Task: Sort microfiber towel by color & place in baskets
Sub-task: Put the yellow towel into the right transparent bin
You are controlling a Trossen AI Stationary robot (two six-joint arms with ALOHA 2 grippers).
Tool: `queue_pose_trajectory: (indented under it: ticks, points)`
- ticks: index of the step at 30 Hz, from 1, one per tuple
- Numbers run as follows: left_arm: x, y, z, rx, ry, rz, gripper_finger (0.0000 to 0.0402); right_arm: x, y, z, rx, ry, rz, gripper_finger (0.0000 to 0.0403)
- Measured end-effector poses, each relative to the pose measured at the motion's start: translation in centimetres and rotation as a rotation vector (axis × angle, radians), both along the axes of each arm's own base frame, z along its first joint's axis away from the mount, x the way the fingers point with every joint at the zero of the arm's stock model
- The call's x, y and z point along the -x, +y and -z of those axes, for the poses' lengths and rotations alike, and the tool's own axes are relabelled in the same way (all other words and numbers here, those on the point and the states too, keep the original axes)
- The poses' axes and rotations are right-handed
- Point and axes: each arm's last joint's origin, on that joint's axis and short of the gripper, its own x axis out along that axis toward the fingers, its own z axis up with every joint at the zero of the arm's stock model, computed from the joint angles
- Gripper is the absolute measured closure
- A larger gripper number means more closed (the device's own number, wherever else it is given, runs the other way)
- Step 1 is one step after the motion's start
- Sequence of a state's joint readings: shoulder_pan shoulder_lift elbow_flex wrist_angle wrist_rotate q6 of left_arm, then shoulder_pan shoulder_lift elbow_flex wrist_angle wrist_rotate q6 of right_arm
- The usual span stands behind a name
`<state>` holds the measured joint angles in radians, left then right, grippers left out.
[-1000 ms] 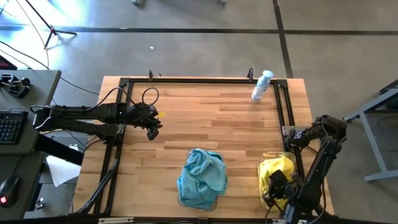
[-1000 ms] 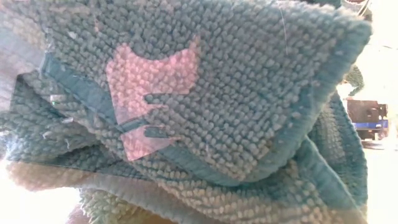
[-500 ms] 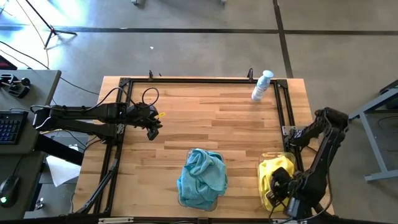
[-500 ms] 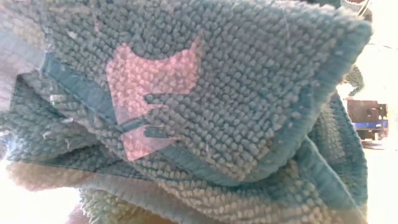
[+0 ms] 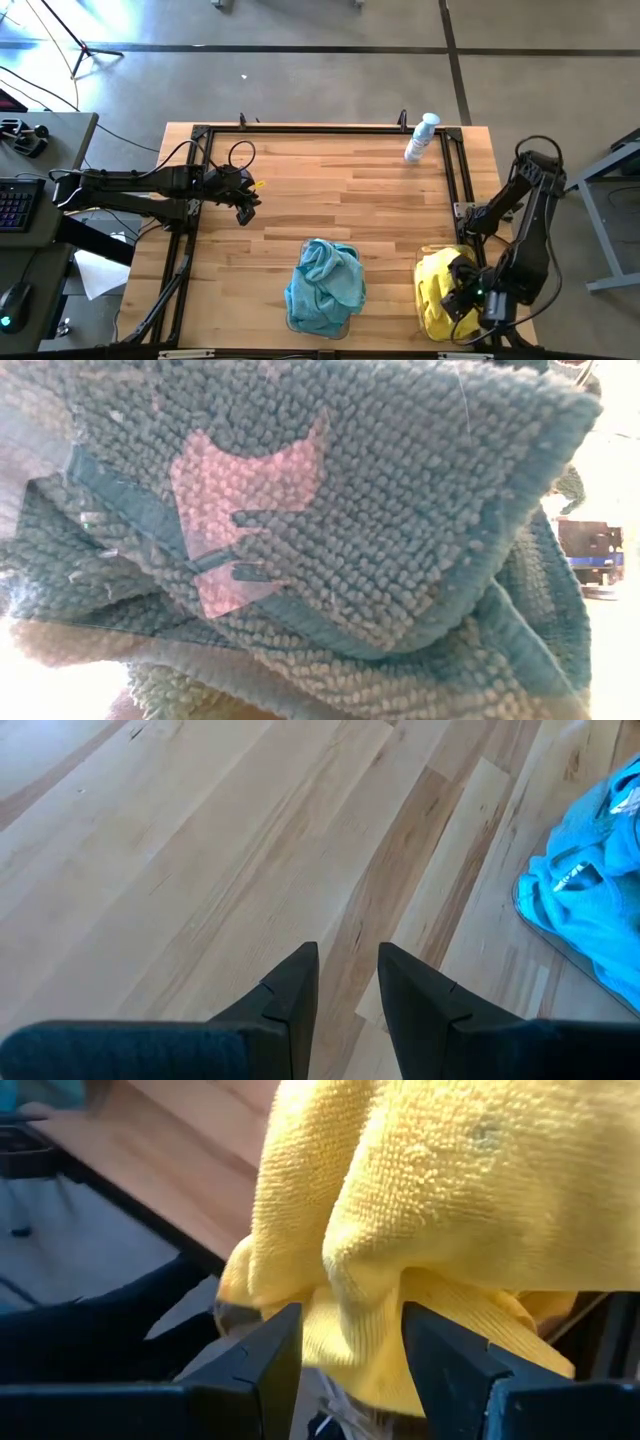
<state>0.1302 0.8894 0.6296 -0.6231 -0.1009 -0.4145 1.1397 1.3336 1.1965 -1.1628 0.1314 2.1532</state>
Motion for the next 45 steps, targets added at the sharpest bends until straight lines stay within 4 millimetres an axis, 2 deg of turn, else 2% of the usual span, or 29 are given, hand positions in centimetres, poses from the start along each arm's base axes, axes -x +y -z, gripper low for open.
queue_pose_trajectory:
  ticks: [4,8,13,16,22,27,29,32,35,38,42,45]
  points:
    - [0.0,0.0,0.0,0.000,-0.001,0.000,0.0308,0.5,-1.1,-1.0,-0.017,-0.021,-0.035,0.0235]
    - [0.0,0.0,0.0,-0.018,0.005,0.023,0.0308,1.0,-2.2,-1.6,0.036,-0.045,-0.163,0.0236]
    - [0.0,0.0,0.0,-0.028,0.007,0.018,0.0308,0.6,-2.5,-1.5,0.150,-0.122,-0.445,0.0242]
    - [0.0,0.0,0.0,-0.030,0.007,0.017,0.0308,-0.2,-2.4,-0.9,0.199,-0.091,-0.569,0.0242]
    - [0.0,0.0,0.0,-0.031,0.008,0.017,0.0308,-2.3,-2.2,1.4,0.330,0.068,-0.810,0.0243]
    - [0.0,0.0,0.0,-0.031,0.007,0.017,0.0308,-3.6,-1.1,3.3,0.385,0.104,-0.977,0.0249]
    - [0.0,0.0,0.0,-0.031,0.007,0.016,0.0308,-3.8,-0.7,4.7,0.372,0.075,-0.988,0.0255]
    - [0.0,0.0,0.0,-0.031,0.008,0.016,0.0308,-3.5,-0.4,7.9,0.303,0.025,-0.961,0.0265]
    - [0.0,0.0,0.0,-0.030,0.007,0.017,0.0308,-3.0,-0.7,10.4,0.283,0.001,-0.916,0.0269]
    - [0.0,0.0,0.0,-0.031,0.007,0.017,0.0308,-2.8,-1.2,11.9,0.291,-0.020,-0.897,0.0268]
    - [0.0,0.0,0.0,-0.030,0.008,0.017,0.0308,-2.6,-1.5,12.4,0.319,-0.031,-0.929,0.0268]
    - [0.0,0.0,0.0,-0.030,0.008,0.017,0.0308,-2.6,-1.5,11.8,0.326,-0.022,-0.938,0.0267]
